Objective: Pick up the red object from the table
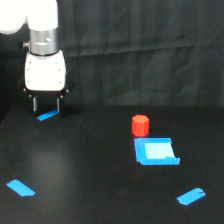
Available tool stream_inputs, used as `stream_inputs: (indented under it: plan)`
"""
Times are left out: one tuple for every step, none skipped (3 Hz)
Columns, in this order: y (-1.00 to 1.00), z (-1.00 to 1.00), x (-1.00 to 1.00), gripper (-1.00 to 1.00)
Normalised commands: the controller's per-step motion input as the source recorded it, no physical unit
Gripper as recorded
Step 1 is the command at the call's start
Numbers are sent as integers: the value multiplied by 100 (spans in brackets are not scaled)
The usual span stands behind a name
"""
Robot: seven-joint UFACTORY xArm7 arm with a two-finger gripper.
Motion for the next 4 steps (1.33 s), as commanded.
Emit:
stream_inputs:
  plan:
    - [-24,-1,50,99]
    - [-24,-2,51,99]
    - [-27,-5,61,99]
    - [-26,-11,82,99]
